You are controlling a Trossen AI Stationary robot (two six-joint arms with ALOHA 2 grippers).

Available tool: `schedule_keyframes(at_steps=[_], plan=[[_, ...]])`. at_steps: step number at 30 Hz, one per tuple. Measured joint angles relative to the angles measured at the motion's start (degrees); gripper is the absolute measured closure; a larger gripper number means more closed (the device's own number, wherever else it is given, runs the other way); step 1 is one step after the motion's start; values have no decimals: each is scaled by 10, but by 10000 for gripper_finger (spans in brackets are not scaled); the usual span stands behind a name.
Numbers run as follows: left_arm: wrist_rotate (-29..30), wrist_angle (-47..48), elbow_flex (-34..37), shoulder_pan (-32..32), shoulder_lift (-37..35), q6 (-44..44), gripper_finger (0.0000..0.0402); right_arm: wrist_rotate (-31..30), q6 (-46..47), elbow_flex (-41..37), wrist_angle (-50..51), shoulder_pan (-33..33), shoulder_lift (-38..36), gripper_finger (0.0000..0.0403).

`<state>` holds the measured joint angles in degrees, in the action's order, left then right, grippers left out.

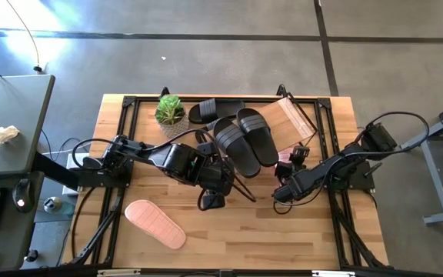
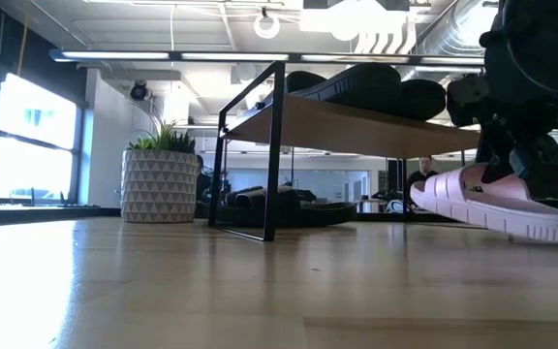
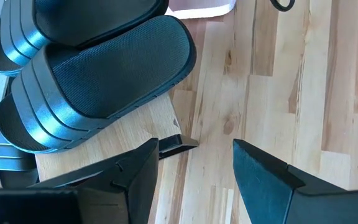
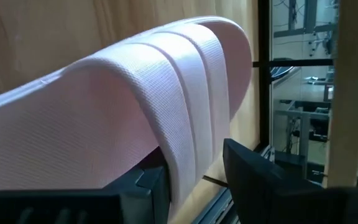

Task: Pick and place slides into the shelf
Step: Put the right pink slipper under the shelf

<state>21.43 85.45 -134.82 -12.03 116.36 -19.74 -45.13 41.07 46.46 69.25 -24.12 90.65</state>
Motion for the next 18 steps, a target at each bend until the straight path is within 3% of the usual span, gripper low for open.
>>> schedule_keyframes(at_steps=[12,18], plan=[[0,0,0,0,0,0,213,82,-37,-1,-38,0,0,276],[0,0,0,0,0,0,213,90,-36,-1,-41,-1,-9,276]])
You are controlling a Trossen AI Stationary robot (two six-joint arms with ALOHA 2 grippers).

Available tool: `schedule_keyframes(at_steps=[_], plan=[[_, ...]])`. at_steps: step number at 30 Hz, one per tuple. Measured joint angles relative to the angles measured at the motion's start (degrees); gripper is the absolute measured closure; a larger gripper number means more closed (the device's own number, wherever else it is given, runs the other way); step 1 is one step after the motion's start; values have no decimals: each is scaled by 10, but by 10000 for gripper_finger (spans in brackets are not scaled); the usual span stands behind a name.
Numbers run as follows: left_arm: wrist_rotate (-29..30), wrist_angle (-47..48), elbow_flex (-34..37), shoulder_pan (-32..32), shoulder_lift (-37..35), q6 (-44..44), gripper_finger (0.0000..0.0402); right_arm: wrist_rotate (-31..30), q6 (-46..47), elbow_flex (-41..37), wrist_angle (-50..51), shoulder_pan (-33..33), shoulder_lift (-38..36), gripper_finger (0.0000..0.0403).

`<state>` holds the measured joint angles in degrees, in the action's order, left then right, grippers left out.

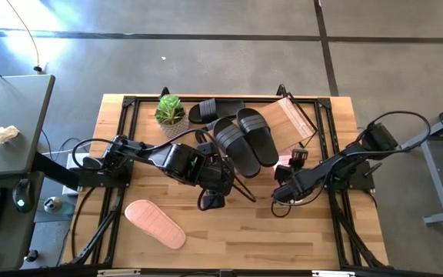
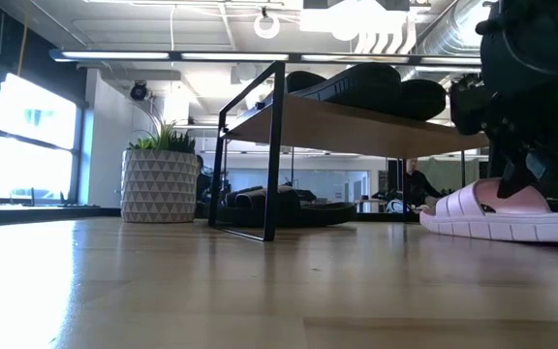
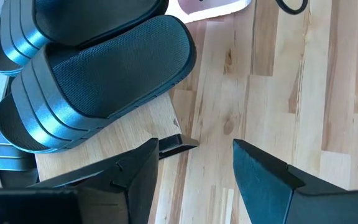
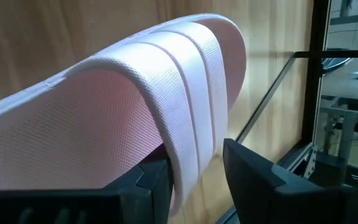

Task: Pick and place slides into the shelf
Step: Put the right pink slipper under the shelf

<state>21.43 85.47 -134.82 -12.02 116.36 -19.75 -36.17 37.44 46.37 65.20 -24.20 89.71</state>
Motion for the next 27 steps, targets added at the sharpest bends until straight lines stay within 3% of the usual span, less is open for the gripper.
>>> schedule_keyframes(at_steps=[8,12,21,27], plan=[[0,1,0,0,0,0,213,24,24,0,27,-20,-50,277],[0,1,0,0,0,0,213,66,67,0,55,-44,-84,277],[0,0,0,0,0,0,213,134,225,39,48,-135,-187,277],[0,0,0,0,0,0,213,191,336,101,-34,-196,-229,296]])
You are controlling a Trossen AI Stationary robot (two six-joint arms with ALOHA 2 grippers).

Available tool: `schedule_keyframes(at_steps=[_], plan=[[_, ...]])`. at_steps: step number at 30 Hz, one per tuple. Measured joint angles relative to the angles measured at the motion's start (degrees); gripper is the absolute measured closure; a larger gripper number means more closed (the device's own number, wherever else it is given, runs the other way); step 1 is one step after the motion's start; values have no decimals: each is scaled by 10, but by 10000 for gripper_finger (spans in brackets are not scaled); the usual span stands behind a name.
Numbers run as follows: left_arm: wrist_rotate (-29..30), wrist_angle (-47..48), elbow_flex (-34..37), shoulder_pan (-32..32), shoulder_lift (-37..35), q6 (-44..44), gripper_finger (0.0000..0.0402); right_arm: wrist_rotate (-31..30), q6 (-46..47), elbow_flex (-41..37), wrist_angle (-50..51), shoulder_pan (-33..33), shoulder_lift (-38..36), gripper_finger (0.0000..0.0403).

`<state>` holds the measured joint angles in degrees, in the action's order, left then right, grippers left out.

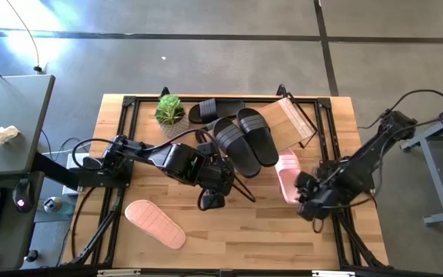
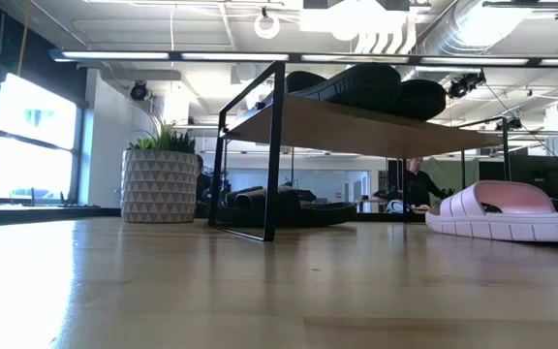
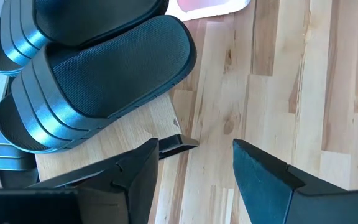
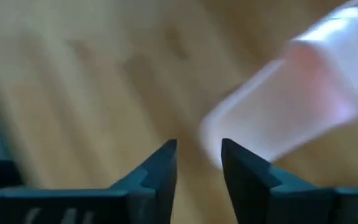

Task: Pick and place slides into the shelf
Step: Put the right pink slipper under the shelf

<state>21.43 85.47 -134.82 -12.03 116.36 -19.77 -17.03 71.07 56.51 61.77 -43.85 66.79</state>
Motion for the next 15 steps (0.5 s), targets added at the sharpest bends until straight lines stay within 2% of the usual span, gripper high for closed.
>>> schedule_keyframes(at_steps=[6,10,15], plan=[[0,0,0,0,0,0,213,10,111,8,-28,-84,28,391],[-12,4,0,0,0,0,213,-29,205,8,-39,-142,88,387],[-27,5,0,0,0,6,213,-38,271,7,-58,-162,191,399]])
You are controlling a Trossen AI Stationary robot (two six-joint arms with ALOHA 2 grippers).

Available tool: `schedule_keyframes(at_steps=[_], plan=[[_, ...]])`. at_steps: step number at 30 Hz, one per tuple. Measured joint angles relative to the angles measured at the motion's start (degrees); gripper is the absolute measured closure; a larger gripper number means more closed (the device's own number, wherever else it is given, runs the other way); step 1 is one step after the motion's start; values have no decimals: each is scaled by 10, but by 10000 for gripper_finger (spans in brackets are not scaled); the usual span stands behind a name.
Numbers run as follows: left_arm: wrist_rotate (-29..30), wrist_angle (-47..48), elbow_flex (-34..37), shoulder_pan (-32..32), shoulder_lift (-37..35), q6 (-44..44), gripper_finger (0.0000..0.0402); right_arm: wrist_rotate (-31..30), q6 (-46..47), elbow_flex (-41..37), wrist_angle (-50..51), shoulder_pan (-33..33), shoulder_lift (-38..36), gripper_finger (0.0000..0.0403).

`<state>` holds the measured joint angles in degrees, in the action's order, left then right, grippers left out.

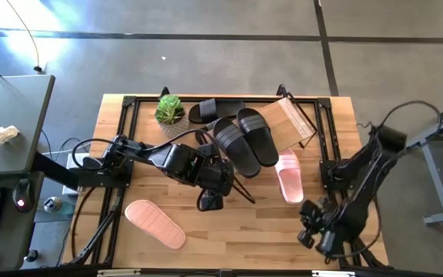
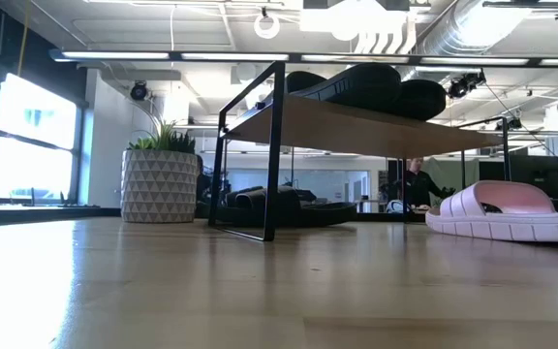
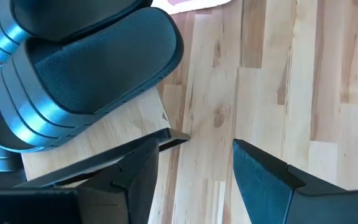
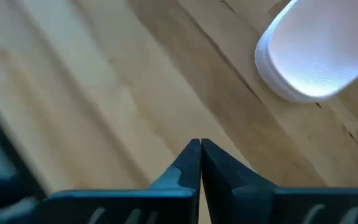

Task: Pick and place slides into the shelf
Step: Put the right pink slipper under the shelf

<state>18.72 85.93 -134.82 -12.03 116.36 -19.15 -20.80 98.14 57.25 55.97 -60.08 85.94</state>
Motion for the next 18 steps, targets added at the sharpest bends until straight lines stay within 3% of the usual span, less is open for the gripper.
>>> schedule_keyframes(at_steps=[9,18], plan=[[-1,-2,0,0,0,14,213,-12,11,-2,-14,55,123,403],[-1,-3,0,0,0,14,213,-57,134,-145,-149,58,80,403]])
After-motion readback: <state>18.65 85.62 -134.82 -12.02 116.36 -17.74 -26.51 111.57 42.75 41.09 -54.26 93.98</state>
